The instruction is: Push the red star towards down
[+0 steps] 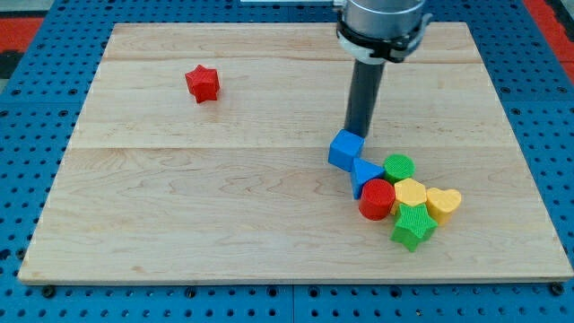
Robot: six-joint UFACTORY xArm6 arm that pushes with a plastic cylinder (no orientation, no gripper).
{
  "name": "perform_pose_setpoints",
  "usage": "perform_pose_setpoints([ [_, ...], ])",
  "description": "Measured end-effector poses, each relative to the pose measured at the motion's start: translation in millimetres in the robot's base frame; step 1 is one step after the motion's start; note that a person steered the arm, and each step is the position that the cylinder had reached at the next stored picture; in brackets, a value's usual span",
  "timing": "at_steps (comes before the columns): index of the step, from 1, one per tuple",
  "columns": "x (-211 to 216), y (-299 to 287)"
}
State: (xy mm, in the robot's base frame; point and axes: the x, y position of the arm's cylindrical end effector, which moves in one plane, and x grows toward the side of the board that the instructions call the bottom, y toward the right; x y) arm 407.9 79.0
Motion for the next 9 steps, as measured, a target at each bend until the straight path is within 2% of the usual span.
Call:
perform_pose_setpoints([
  [1,-29,-15],
  [2,3,-31],
  [3,18,8],
  [4,7,42],
  [5,-82,40],
  [6,-167,-13],
  [7,-197,-50],
  [9,-207,-51],
])
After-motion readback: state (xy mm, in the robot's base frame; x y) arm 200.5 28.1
